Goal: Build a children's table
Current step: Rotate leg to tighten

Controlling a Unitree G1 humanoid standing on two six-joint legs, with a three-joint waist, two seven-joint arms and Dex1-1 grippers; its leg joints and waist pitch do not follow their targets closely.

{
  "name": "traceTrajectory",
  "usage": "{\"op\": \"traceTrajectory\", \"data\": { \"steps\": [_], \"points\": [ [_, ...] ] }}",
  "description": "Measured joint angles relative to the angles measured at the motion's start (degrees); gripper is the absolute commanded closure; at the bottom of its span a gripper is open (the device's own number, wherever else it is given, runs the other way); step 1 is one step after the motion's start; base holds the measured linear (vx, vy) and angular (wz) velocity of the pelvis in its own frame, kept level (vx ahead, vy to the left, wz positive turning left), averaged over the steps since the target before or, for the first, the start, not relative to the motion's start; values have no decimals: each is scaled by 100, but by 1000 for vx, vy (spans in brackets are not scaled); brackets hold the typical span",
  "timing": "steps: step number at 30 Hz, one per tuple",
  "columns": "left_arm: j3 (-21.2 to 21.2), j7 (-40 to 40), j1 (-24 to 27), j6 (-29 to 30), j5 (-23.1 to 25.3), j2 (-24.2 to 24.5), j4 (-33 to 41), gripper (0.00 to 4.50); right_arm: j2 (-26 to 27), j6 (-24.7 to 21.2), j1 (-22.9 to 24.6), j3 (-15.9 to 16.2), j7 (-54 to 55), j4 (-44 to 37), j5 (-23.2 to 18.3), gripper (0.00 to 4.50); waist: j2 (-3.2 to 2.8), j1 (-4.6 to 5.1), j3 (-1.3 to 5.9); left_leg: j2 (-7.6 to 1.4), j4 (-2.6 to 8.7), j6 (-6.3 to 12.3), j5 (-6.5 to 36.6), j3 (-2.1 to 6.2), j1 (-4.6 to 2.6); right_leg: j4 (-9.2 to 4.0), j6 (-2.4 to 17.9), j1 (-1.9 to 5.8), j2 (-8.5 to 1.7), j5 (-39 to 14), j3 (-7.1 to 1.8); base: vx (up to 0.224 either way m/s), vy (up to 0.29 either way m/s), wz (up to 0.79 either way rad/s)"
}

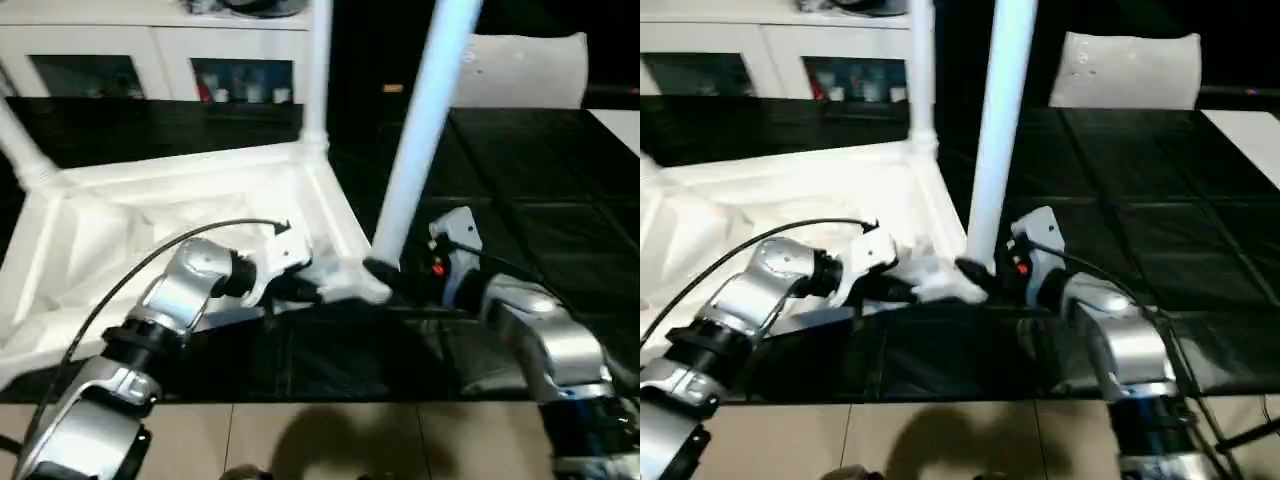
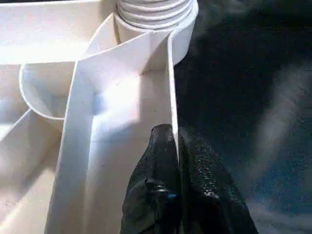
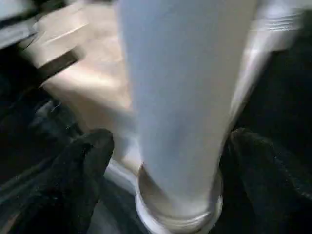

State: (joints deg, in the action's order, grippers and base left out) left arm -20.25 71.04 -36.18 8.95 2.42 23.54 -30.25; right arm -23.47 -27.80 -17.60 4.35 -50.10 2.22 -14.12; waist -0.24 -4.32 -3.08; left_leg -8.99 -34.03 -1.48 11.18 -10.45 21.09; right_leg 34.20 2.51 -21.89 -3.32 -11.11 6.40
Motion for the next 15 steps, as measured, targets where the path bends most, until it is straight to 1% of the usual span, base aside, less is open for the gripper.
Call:
{"op": "traceTrajectory", "data": {
  "steps": [3, 5, 6, 7, 8, 9, 10, 11, 14, 15],
  "points": [
    [-50, 490, 14, -170, -58, 187, -3, 450, -522, 41, 11, 105, -777, 4, -110, 12, 0, -91, 0, 0, -5, 2, 0, 0, 0, 4, 0, 0, 0, 0, 1, 0, 0, 0],
    [-98, 765, 13, -260, -74, 288, -3, 450, -697, 64, -8, 212, -1177, 7, -134, 12, 0, -126, 0, -2, -6, 1, 0, 0, -3, 7, -1, 2, 0, 0, 2, 0, 0, 0],
    [-126, 926, 12, -319, -79, 334, -3, 450, -757, 78, -14, 275, -1373, 13, -149, 36, 0, -145, 0, -2, -7, 1, 0, 0, -3, 10, -1, 1, 0, 0, 2, 0, 0, 0],
    [-166, 1033, -2, -356, -84, 362, -4, 450, -793, 84, -21, 315, -1526, 27, -174, 46, 0, -164, 0, -2, -11, 1, 0, 0, -2, 14, -1, 1, 0, 0, 2, 0, 0, 0],
    [-225, 1136, -20, -413, -90, 398, -3, 450, -843, 88, -40, 367, -1672, 43, -193, 46, 0, -187, 0, -3, -15, 1, 0, 0, -2, 16, -1, 1, -1, 0, 2, 0, 0, 0],
    [-267, 1257, -37, -453, -91, 431, -4, 450, -894, 94, -67, 411, -1802, 71, -213, 64, 0, -216, 0, -4, -19, 1, 0, 0, -2, 19, -1, 1, -1, 0, 2, 0, 0, 0],
    [-281, 1298, -37, -476, -96, 444, -5, 450, -906, 95, -76, 419, -1848, 79, -222, 64, 0, -230, 0, -4, -21, 0, 1, 0, -2, 21, -1, 2, -1, 0, 2, 0, 0, 0],
    [-309, 1365, -37, -527, -104, 469, -5, 450, -922, 96, -95, 444, -1919, 85, -236, 88, 0, -249, 0, -4, -25, -7, 6, 0, -2, 24, -1, 2, -2, 0, 2, 0, 0, 0],
    [-335, 1454, -45, -569, -102, 502, -5, 450, -930, 93, -195, 522, -2087, 133, -320, 102, 3, -253, 0, -4, -34, -10, 7, 0, -2, 30, 2, 3, -4, 2, 2, 0, 0, 0],
    [-337, 1482, -45, -578, -99, 509, -5, 450, -930, 88, -242, 526, -2157, 144, -363, 129, 3, -251, 0, -4, -36, -11, 7, 0, -2, 31, 2, 3, -4, 3, 2, 0, 0, 0]
  ]
}}
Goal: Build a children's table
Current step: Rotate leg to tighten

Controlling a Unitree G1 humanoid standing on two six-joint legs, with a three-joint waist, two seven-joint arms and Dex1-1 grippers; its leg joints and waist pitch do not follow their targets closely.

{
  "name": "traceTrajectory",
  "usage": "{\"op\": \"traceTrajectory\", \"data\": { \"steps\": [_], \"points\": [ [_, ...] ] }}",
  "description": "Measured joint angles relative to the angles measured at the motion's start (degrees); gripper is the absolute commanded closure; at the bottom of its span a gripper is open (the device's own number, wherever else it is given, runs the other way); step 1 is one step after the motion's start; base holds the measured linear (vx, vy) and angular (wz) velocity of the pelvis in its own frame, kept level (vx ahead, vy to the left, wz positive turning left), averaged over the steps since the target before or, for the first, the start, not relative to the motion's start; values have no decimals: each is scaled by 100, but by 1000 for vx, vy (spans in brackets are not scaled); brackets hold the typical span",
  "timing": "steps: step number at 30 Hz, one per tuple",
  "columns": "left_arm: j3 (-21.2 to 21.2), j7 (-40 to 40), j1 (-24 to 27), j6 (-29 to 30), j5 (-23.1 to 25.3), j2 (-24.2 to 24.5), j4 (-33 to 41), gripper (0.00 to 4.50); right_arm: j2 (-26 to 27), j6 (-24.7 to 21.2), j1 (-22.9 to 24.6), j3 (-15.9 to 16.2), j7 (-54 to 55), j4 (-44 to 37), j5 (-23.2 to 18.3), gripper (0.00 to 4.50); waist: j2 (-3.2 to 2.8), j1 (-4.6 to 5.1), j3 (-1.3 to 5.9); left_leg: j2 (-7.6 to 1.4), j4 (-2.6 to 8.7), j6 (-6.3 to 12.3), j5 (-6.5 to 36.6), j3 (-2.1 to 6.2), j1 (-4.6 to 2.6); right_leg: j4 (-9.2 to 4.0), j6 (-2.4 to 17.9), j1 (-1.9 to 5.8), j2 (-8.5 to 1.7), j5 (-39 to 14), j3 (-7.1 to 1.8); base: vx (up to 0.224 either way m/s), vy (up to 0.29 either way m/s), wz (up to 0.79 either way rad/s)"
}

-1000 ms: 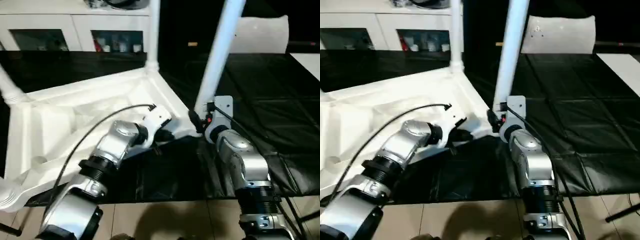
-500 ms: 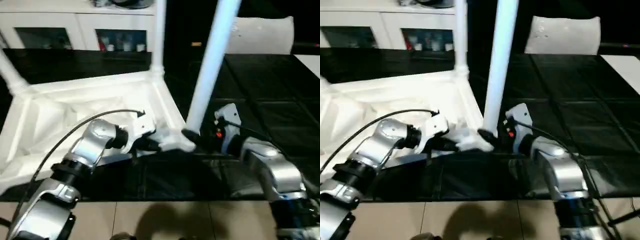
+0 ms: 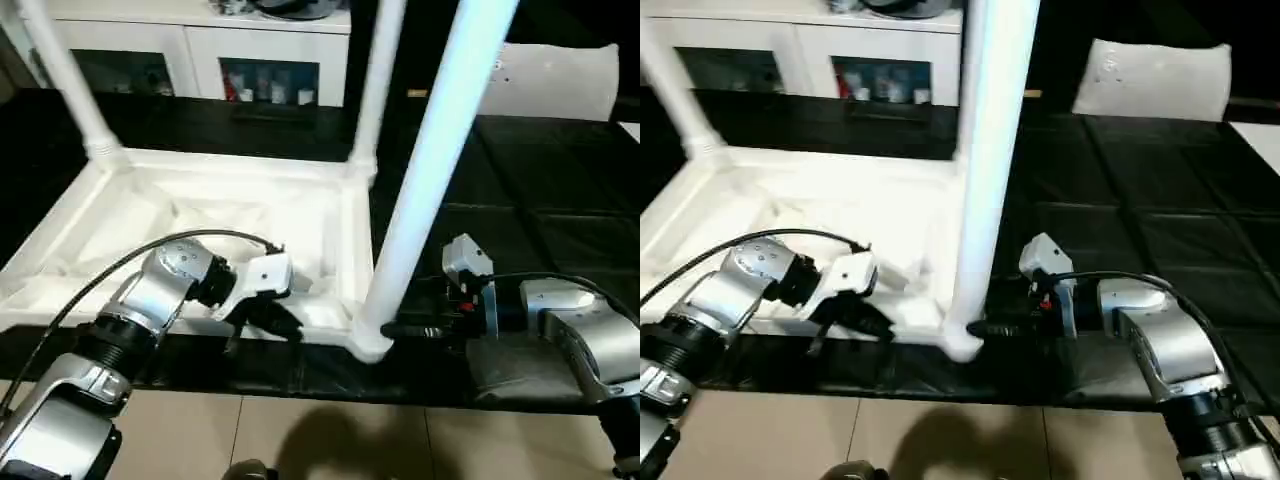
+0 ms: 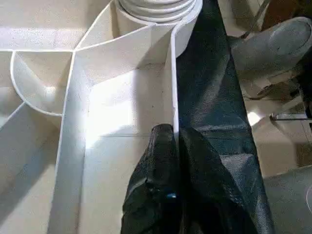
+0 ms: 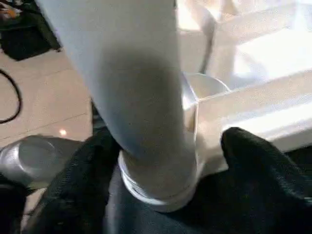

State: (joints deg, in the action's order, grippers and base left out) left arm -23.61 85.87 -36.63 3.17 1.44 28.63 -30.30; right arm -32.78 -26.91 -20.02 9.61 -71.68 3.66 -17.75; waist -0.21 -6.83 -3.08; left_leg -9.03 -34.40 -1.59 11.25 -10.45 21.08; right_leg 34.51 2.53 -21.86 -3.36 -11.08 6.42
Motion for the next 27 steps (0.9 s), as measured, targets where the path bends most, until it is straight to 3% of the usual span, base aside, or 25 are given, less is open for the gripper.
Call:
{"op": "traceTrajectory", "data": {
  "steps": [4, 6, 10, 11, 20, 27],
  "points": [
    [-9, 80, 0, -43, 0, 7, 0, 450, 5, -6, -30, 25, -188, 0, -68, 143, 3, -16, 1, 0, 0, 1, -1, 0, 1, 0, -1, 0, 0, 0, 0, 0, 0, 0],
    [-17, 118, 0, -75, -1, 14, 0, 450, 13, -5, -30, 69, -231, 4, -70, 180, 3, -27, 1, 0, 0, 3, -1, 0, 2, 0, -1, -1, 0, 0, 0, 0, 0, 0],
    [-38, 136, 0, -101, -4, 18, 2, 450, 78, 6, -30, 189, -252, 5, -70, 201, 3, -48, 1, -1, 0, 3, -1, 0, 2, 1, -1, -1, 0, 0, 1, 0, 0, 0],
    [-42, 144, 0, -102, -4, 18, 3, 450, 86, 8, -29, 212, -252, 6, -69, 224, 3, -53, 1, -1, -1, 2, -1, 0, 2, 1, -1, -1, 0, 0, 1, 0, 0, 0],
    [-42, 156, 3, -84, -4, 27, 10, 450, 126, -33, -22, 215, -239, -13, -71, 254, 4, -63, 2, -2, -2, 1, -1, 0, -1, 6, -4, -1, 0, -1, 1, 0, 0, 0],
    [95, -202, 3, 679, 5, -146, 73, 450, 508, -547, 416, -149, 610, -414, -248, 255, 2, -99, 2, -3, -10, -6, -9, 0, -21, 33, -23, 2, 0, -13, -2, 0, 0, 0]
  ]
}}
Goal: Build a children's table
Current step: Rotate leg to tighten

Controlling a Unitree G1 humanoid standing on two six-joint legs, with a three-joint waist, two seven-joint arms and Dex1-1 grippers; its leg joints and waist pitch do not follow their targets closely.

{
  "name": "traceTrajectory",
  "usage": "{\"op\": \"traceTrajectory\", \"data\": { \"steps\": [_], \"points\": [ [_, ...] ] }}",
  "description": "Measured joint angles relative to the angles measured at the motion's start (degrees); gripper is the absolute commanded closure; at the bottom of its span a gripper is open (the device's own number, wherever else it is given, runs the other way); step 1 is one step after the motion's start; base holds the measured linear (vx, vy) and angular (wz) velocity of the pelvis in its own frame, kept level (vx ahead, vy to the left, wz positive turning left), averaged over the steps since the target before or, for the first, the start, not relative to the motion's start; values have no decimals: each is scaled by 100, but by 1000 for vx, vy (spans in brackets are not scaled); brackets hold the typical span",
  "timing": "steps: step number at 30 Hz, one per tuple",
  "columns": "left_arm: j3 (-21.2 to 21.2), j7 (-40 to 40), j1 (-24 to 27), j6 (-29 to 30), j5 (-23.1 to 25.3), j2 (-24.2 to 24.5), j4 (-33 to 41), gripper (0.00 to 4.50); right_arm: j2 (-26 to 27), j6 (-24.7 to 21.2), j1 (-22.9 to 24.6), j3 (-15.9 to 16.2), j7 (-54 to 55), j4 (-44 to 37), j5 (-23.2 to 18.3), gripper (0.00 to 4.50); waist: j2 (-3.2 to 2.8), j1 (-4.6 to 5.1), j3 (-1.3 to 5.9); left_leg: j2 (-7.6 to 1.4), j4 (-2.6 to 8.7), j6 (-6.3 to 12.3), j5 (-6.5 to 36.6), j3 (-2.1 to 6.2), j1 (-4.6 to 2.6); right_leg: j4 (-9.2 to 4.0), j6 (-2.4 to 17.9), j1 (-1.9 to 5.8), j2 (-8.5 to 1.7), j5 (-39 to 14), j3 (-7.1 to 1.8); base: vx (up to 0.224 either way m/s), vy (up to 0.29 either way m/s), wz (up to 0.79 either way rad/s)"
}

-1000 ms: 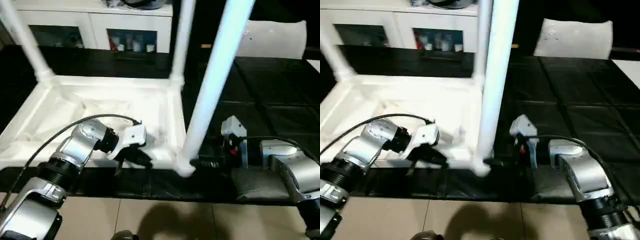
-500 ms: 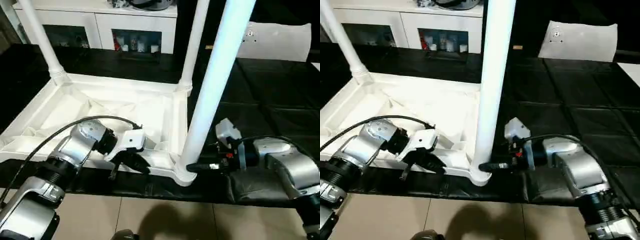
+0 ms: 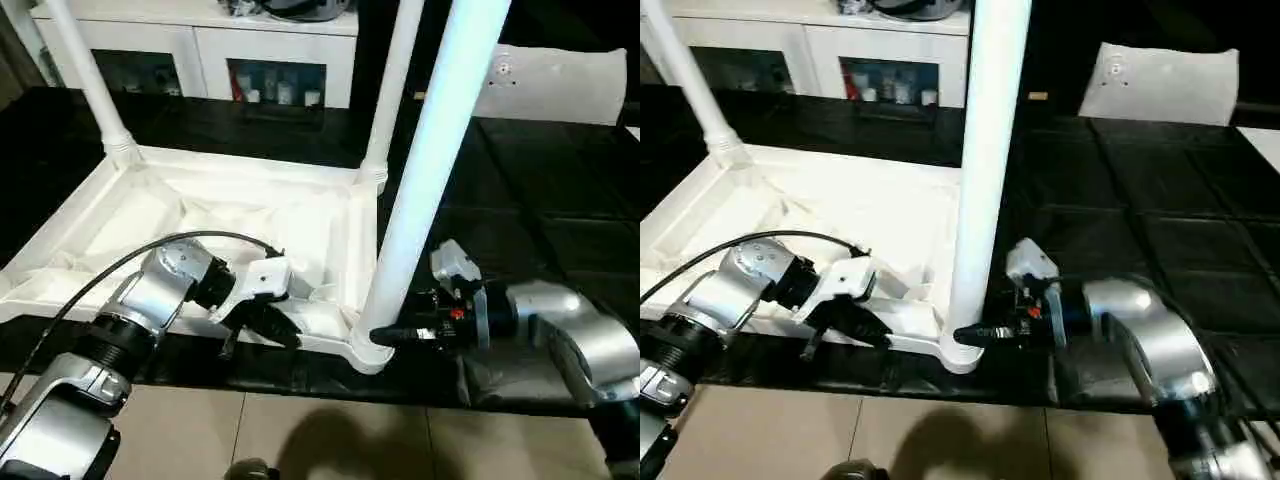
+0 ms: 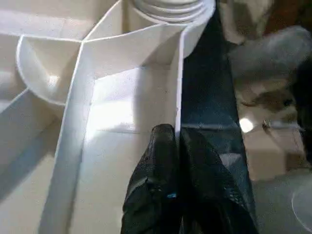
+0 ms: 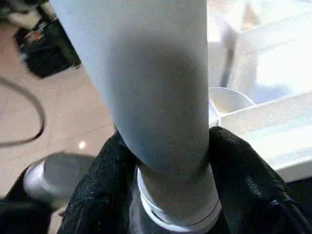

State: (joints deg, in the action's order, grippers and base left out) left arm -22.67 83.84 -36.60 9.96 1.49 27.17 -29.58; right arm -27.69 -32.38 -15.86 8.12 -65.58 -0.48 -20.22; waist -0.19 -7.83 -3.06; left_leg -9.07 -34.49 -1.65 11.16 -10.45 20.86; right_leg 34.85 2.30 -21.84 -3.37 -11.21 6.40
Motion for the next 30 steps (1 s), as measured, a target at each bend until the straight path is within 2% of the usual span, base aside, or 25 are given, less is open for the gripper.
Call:
{"op": "traceTrajectory", "data": {
  "steps": [2, 3, 6, 8, 9, 11, 13, 14, 15, 16, 19, 20, 21, 23, 25, 27, 29, 30],
  "points": [
    [158, -424, 1, 347, 53, -129, -23, 450, 348, -114, 62, -201, 661, -46, 118, 255, -1, 32, 0, 0, 1, -13, -16, 0, -19, 8, -4, 7, 0, -1, -1, 0, 0, 0],
    [310, -866, 0, 620, 97, -300, -73, 450, 736, -226, 60, -399, 1312, -33, 284, 255, -2, 96, 0, -2, 2, -17, -23, 0, -38, 8, -5, 21, 0, -1, 0, 0, 0, 0],
    [532, -1731, -10, 1122, 163, -815, -117, 450, 1420, -361, -16, -771, 2634, 97, 571, 255, -5, 279, -2, -1, 2, -25, -27, 0, -69, -20, -9, 58, -4, -4, 8, 0, 0, 0],
    [580, -2087, -33, 1314, 159, -1097, -139, 450, 1563, -385, -118, -877, 3107, 172, 699, 255, -8, 363, -3, -5, 12, -24, -27, 1, -74, -63, -9, 82, -4, -3, 22, 0, 0, 0],
    [693, -2432, -42, 1458, 151, -1312, -190, 450, 1891, -451, -265, -1022, 3619, 306, 826, 255, -9, 431, -3, -11, 23, -24, -27, 1, -76, -87, -9, 92, -4, -1, 35, 0, 0, 0],
    [726, -2882, -136, 1566, 198, -1517, -264, 450, 2229, -467, -461, -1113, 4266, 439, 1002, 255, -9, 475, -3, -12, 21, -23, -26, 1, -62, -89, -8, 82, -6, 3, 38, 0, 0, 0],
    [781, -3199, -178, 1657, 244, -1658, -280, 450, 2465, -399, -612, -1133, 4771, 572, 1143, 255, -9, 473, -3, -10, 25, -16, -21, 1, -59, -88, -7, 79, -6, 21, 37, 0, 0, 0],
    [783, -3232, -192, 1666, 246, -1669, -280, 450, 2484, -366, -623, -1133, 4833, 577, 1156, 255, -9, 463, -3, -10, 28, -13, -18, 2, -54, -88, -7, 75, -6, 31, 37, 0, 0, 0],
    [787, -3245, -209, 1667, 266, -1682, -280, 450, 2505, -303, -623, -1133, 4845, 577, 1211, 199, -9, 448, -3, -9, 35, -10, -14, 2, -51, -87, -10, 71, -6, 37, 38, 0, 0, 0],
    [786, -3245, -224, 1667, 269, -1682, -277, 450, 2513, -249, -621, -1133, 4844, 577, 1244, 185, -9, 443, -4, -9, 48, -10, -15, 2, -45, -88, -12, 60, -5, 35, 38, 0, 0, 0],
    [766, -3174, -225, 1562, 273, -1621, -210, 450, 2532, -62, -559, -1090, 4818, 521, 1254, 179, -9, 429, -3, -11, 59, -7, -18, 2, 11, -71, 21, -2, -3, 48, 39, 0, 0, 0],
    [738, -3115, -222, 1503, 272, -1570, -179, 450, 2504, -14, -529, -1075, 4755, 495, 1253, 165, -9, 425, -3, -12, 59, 1, -24, 2, 28, -69, 23, -18, -3, 49, 39, 0, 0, 0],
    [674, -3002, -211, 1415, 268, -1484, -146, 450, 2424, 38, -459, -1026, 4614, 436, 1244, 140, -9, 426, -3, -12, 59, 20, -34, 2, 32, -69, 25, -23, -3, 47, 40, 0, 0, 0],
    [639, -2872, -174, 1332, 265, -1383, -95, 450, 2333, 46, -388, -966, 4447, 343, 1210, 138, -9, 439, -3, -12, 59, 24, -32, 1, 32, -70, 28, -24, -2, 44, 40, 0, 0, 0],
    [585, -2602, -92, 1133, 256, -1185, -24, 450, 1942, 56, -261, -792, 3966, 210, 1090, 127, -9, 434, -3, -12, 59, 25, -31, 1, 33, -73, 28, -23, -3, 44, 41, 0, 0, 0],
    [519, -2262, 25, 835, 222, -936, 66, 450, 1514, 74, -98, -683, 3294, 50, 932, 91, -9, 423, -3, -12, 58, 19, -28, 1, 30, -72, 27, -21, -2, 43, 41, 0, 0, 0],
    [475, -2058, 64, 685, 215, -784, 99, 450, 1279, 102, -29, -632, 2872, -6, 839, 91, -8, 419, -4, -15, 56, -3, -17, 1, 28, -70, 30, -18, -2, 45, 44, 0, 0, 0],
    [440, -1839, 101, 577, 192, -656, 139, 450, 1077, 135, 27, -570, 2569, -75, 762, 72, -9, 410, -4, -15, 54, -4, -17, 1, 25, -70, 32, -16, -2, 47, 44, 0, 0, 0]
  ]
}}
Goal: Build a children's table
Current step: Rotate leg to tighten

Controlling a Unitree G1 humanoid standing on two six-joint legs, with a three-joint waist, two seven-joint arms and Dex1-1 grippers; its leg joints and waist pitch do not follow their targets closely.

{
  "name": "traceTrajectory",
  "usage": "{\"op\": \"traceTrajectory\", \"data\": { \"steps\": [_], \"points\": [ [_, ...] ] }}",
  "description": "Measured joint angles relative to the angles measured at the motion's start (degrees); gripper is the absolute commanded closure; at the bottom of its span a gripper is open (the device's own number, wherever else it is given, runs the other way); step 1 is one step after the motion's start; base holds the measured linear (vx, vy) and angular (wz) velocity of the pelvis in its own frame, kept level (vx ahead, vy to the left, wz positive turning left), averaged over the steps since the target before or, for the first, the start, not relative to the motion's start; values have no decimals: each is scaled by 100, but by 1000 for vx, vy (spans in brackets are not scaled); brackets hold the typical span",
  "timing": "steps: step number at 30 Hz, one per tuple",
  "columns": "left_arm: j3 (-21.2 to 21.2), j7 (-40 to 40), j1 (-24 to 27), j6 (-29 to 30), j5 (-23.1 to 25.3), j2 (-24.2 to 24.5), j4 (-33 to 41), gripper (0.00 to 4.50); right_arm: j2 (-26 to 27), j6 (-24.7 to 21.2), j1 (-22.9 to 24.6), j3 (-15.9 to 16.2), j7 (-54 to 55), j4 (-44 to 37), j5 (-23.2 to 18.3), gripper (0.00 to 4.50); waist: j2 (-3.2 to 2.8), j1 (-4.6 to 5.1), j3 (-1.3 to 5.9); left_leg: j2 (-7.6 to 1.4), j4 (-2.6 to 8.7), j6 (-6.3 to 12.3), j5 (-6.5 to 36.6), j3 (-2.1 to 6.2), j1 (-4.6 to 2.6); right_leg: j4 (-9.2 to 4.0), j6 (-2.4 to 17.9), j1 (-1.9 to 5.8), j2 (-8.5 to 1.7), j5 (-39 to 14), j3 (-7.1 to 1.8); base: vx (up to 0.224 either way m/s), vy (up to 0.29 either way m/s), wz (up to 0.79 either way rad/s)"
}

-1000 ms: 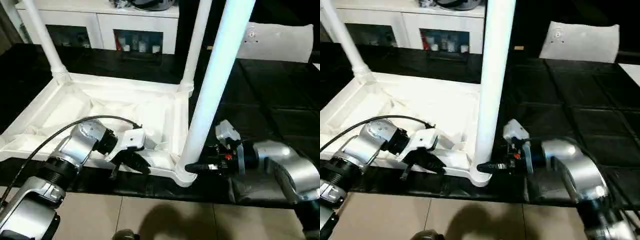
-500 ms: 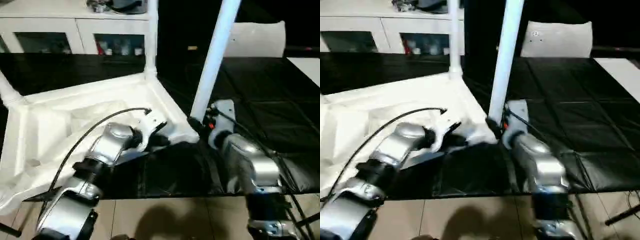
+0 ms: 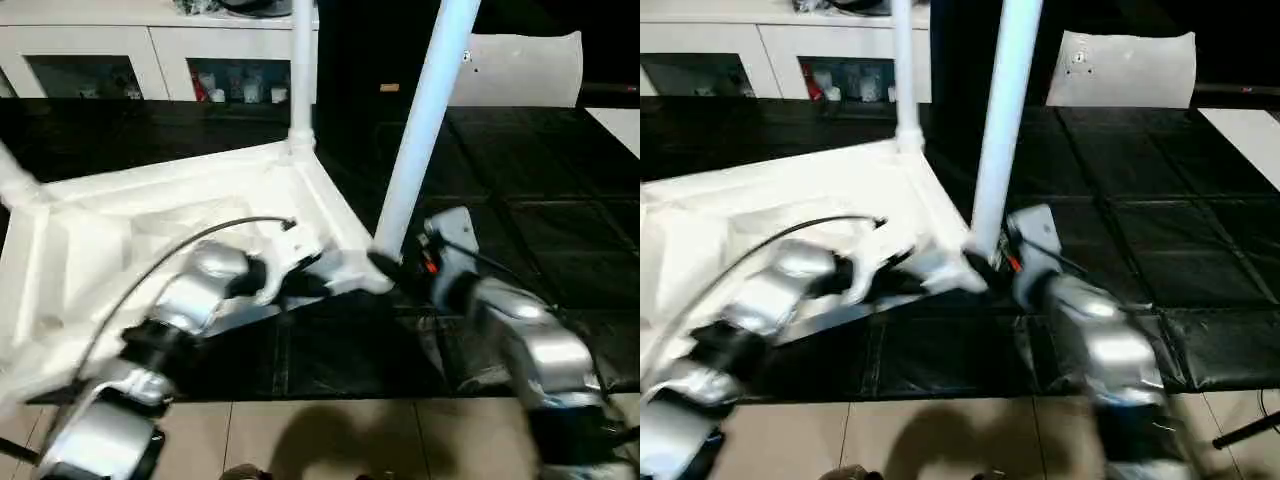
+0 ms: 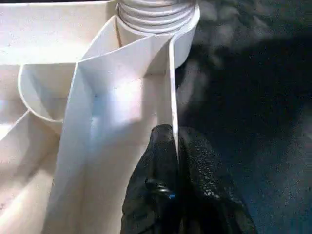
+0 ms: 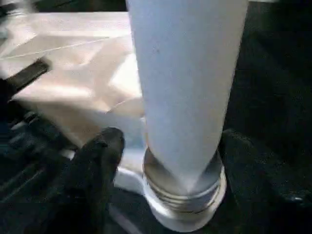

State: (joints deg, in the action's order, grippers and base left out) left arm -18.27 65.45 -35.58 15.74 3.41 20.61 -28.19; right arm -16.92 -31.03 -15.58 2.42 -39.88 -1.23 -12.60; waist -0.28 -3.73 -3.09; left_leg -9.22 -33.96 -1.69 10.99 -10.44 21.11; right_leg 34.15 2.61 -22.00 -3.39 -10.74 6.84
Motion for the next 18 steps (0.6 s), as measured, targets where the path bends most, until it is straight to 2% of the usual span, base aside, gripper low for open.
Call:
{"op": "traceTrajectory", "data": {
  "steps": [2, 6, 8, 14, 18],
  "points": [
    [-57, 262, 52, -117, -52, 137, 49, 450, -241, 7, 32, 53, -408, -44, -94, 47, 1, -28, 0, 0, -7, 0, 0, 0, -3, -1, -3, 6, 0, 1, 0, 0, 0, 0],
    [-248, 831, 72, -466, -110, 386, 82, 450, -875, 20, 30, 289, -1353, -206, -331, 13, 1, -168, 0, -1, -20, 1, 0, 0, -3, -4, -19, 16, -1, 0, -1, 0, 0, 0],
    [-290, 1052, 72, -550, -126, 488, 86, 450, -1027, 21, 25, 340, -1622, -237, -378, 4, 3, -194, 1, -1, -21, 0, 0, 0, -7, -3, -17, 20, -2, 1, -1, 0, 0, 0],
    [-440, 1654, 10, -664, -156, 638, 89, 450, -1326, 78, -96, 635, -2376, -95, -389, 4, 5, -277, 1, -3, -27, 1, 0, 0, -4, 1, -7, 18, -1, 8, 0, 0, 0, 0],
    [-529, 1885, -7, -755, -197, 705, 89, 450, -1398, 124, -260, 749, -2719, -21, -532, 48, 8, -330, 2, -3, -29, 1, 0, 0, -3, 1, -7, 19, -2, 8, 0, 0, 0, 0]
  ]
}}
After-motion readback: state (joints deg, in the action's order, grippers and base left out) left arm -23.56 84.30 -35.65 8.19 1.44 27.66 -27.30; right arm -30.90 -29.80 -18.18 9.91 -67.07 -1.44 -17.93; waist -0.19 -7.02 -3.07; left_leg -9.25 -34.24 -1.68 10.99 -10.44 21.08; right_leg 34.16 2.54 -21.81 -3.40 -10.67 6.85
